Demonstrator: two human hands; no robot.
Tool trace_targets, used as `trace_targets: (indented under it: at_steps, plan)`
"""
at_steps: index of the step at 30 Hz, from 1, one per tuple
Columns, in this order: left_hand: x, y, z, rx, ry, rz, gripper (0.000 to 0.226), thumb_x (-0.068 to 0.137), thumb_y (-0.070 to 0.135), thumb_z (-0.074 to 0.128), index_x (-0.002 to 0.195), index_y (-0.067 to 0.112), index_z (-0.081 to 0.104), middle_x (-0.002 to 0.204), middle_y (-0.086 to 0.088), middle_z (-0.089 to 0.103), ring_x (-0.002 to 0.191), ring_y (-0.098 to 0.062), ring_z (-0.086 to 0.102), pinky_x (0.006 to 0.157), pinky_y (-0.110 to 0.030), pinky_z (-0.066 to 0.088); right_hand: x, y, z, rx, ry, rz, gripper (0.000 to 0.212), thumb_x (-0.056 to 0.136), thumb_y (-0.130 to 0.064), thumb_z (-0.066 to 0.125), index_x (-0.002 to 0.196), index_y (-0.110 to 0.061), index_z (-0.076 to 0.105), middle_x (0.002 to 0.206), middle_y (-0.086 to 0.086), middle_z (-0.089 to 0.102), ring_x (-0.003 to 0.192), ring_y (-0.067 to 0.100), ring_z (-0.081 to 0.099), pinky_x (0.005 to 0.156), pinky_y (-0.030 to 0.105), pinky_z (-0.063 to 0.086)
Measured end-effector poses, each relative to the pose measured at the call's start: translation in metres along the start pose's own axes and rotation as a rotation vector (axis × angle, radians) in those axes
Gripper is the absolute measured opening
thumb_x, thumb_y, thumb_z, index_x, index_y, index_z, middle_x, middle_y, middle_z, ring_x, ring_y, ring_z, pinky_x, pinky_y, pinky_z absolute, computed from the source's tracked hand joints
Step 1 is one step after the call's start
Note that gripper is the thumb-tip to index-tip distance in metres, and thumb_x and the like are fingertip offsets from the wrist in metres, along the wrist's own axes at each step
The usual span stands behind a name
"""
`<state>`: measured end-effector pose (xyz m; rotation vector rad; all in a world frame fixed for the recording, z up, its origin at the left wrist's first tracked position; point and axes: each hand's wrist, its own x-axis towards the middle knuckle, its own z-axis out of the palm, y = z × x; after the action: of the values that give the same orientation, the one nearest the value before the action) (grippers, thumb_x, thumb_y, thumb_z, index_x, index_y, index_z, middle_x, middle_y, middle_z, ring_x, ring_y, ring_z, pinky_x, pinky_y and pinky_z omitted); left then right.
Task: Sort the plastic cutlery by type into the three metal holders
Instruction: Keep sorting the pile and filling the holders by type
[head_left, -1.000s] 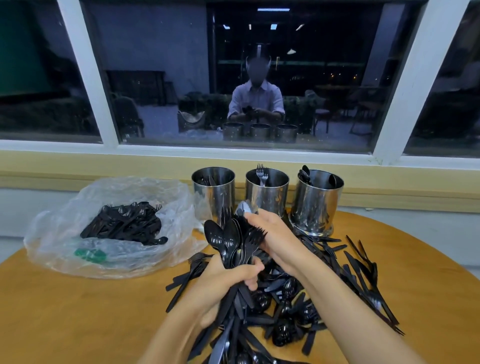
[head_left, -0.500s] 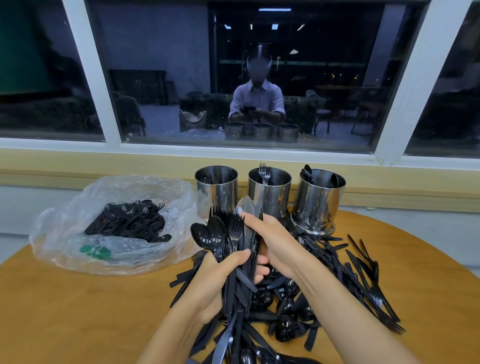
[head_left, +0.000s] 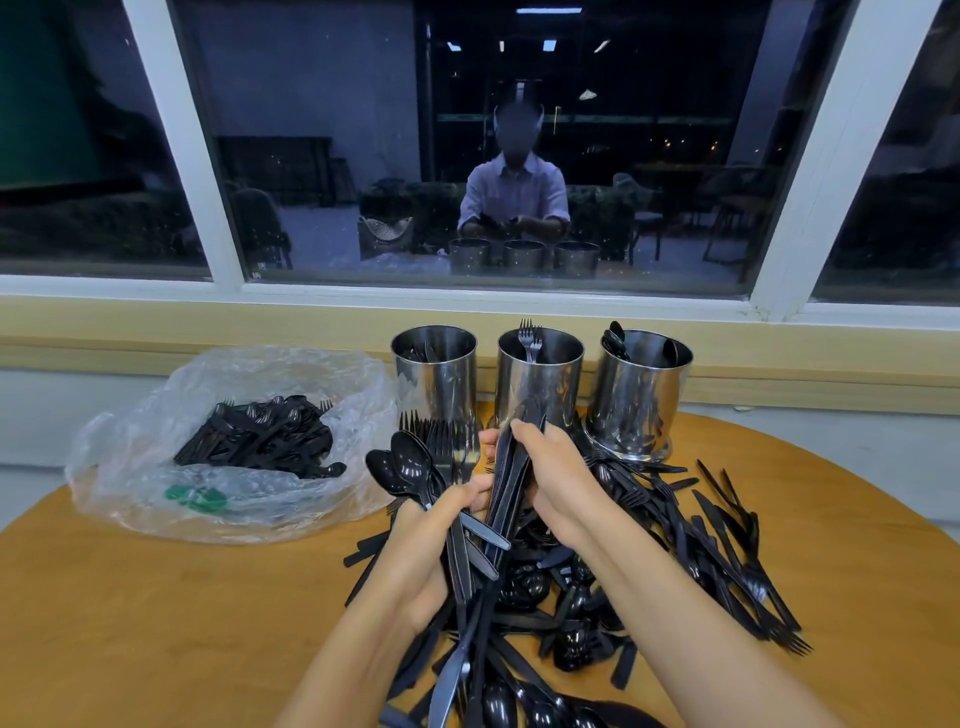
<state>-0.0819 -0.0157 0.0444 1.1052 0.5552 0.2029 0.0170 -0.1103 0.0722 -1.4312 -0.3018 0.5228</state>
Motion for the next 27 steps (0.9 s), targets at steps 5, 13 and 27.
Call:
trace_targets:
  at_steps: [5,13,27]
  plan:
    - [0.0,0.004,0.006,-0.104,-0.059,-0.017,0.03,0.082,0.017,0.07,0.108,0.002,0.071,0.106,-0.013,0.074,0.101,-0.025,0.071,0.092,-0.047,0.054,0.01,0.006,-0.004,0.193,0.059,0.018,0.031,0.104,-0.016,0.036,0.118,0.005,0.055,0.092,0.011,0.069,0.076,0.015,0.069,0.07,0.03,0.059]
    - [0.018,0.014,-0.004,-0.396,0.016,0.037,0.017,0.096,0.008,0.055,0.106,-0.005,0.062,0.103,-0.019,0.073,0.089,-0.027,0.074,0.077,-0.039,0.058,0.039,0.006,-0.019,0.529,0.223,-0.065,0.015,0.102,-0.018,0.049,0.089,-0.012,0.043,0.06,-0.002,0.041,0.043,0.007,0.03,0.04,0.019,0.029]
    - [0.098,0.057,-0.051,-0.124,0.098,0.21,0.019,0.093,0.022,0.062,0.081,0.01,0.055,0.052,0.0,0.033,0.039,-0.011,0.037,0.064,-0.034,0.037,0.206,-0.109,0.069,0.231,0.184,-0.574,0.031,0.102,-0.024,0.048,0.075,-0.015,0.037,0.056,-0.003,0.034,0.044,0.008,0.029,0.044,0.023,0.028]
